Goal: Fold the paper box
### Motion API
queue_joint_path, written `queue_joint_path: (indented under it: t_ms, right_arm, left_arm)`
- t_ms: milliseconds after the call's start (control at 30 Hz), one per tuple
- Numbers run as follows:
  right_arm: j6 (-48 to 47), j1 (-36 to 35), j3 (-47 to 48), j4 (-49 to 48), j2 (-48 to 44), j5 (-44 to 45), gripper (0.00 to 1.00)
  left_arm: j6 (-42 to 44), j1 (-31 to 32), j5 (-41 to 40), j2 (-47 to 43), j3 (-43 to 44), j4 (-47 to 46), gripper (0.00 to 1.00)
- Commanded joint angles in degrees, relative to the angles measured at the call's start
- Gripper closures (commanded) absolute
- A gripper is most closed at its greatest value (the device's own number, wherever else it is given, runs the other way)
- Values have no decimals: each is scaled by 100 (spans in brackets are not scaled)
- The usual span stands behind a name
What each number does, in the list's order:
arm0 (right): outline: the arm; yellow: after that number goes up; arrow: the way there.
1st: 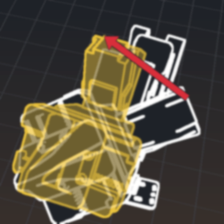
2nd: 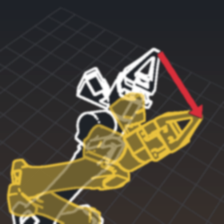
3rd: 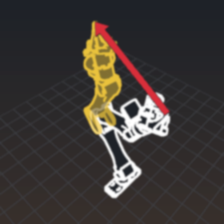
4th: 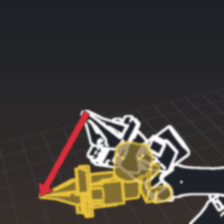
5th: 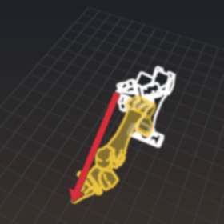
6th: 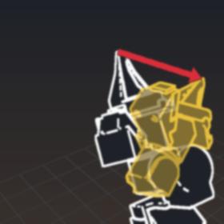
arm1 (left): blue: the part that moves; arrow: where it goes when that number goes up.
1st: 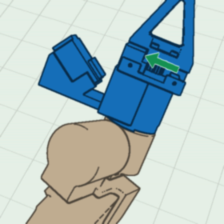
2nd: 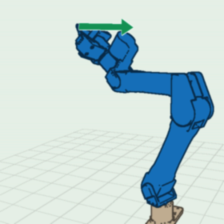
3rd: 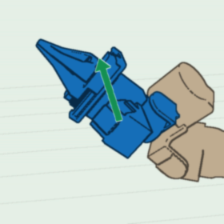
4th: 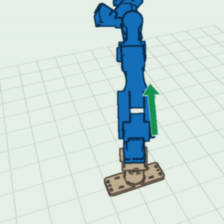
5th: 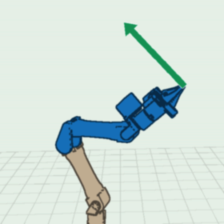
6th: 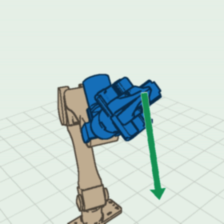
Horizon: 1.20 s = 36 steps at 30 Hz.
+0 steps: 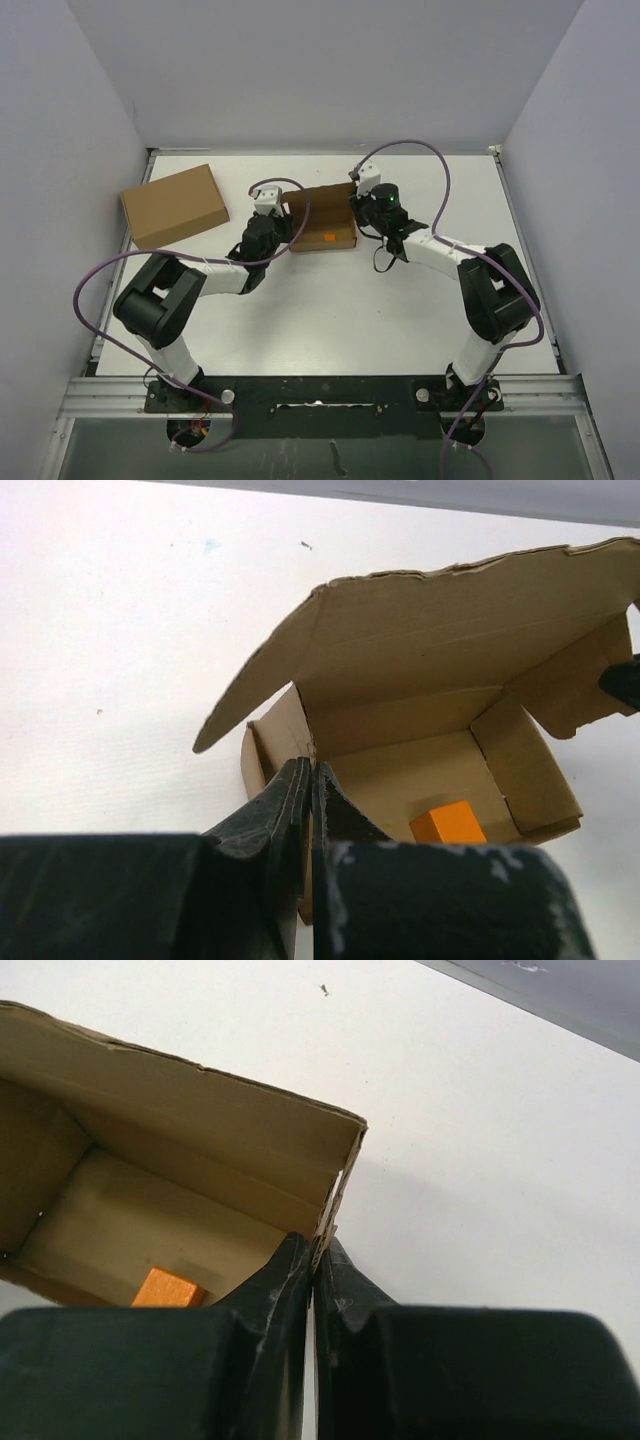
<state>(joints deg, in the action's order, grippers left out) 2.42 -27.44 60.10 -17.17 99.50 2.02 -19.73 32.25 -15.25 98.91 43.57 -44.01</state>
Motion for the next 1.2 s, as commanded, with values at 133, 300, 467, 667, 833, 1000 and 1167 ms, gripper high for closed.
queue_joint_path:
  t_ms: [133, 300, 467, 667, 833, 1000, 1167]
  right_arm:
    - [330, -306, -429, -176, -338, -177, 98]
    - [452, -416, -562, -189, -423, -70, 98]
    - [488, -449, -648, -137, -522, -17, 98]
    - [508, -468, -702, -41, -570, -31, 97]
    - [475, -490, -762, 9, -588, -27, 97]
    - [490, -513, -784, 54, -640, -12, 96]
    - [607, -531, -720, 184, -666, 17, 95]
  left_arm:
    - [-137, 226, 171, -311, -384, -309, 100]
    - [-125, 235, 186, -393, -488, -360, 100]
    - [-32, 228, 253, -475, -540, -345, 100]
    - [131, 229, 365, -629, -550, -224, 100]
    - [270, 220, 432, -776, -588, -44, 100]
    - [402, 206, 562, -859, -660, 61, 100]
    - [434, 205, 646, -913, -693, 138, 100]
